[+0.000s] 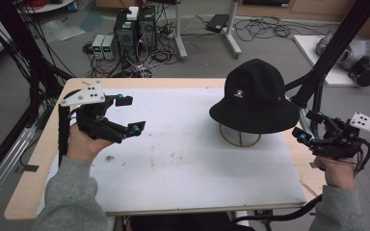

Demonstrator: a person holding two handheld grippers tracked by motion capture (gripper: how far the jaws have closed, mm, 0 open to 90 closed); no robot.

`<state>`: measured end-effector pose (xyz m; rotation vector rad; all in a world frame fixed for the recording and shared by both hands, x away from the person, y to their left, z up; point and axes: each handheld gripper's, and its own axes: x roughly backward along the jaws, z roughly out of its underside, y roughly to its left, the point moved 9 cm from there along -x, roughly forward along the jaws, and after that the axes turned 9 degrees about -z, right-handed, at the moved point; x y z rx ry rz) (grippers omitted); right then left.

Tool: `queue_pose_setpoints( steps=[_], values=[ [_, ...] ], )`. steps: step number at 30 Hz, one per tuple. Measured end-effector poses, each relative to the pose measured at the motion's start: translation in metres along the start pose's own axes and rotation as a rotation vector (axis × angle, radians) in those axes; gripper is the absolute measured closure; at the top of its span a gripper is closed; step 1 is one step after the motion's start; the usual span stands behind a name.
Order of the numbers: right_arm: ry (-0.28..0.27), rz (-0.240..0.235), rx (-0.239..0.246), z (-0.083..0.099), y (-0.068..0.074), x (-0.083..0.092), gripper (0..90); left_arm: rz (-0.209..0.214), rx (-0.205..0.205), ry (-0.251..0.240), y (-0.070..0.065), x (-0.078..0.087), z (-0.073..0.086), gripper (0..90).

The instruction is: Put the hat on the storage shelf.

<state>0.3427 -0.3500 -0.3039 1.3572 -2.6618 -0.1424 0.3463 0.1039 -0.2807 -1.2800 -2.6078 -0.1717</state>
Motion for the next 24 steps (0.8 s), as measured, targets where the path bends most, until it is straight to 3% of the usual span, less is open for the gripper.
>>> queue_pose_setpoints(
  steps=[9, 16, 21, 24],
  values=[
    [0.002, 0.008, -0.005, 0.001, -0.001, 0.000, 3.3, -0.012, 0.050, -0.053, 0.005, 0.020, 0.018, 8.4],
    [0.020, 0.007, 0.000, 0.004, 0.000, -0.005, 3.4, -0.058, 0.091, -0.070, 0.014, 0.040, 0.034, 8.4],
    [0.020, 0.003, 0.007, 0.003, 0.003, -0.007, 3.3, -0.071, 0.104, -0.111, 0.014, 0.049, 0.033, 8.4],
    [0.017, 0.001, 0.005, 0.002, 0.004, -0.007, 3.4, -0.077, 0.098, -0.112, 0.013, 0.051, 0.033, 8.4]
  ],
)
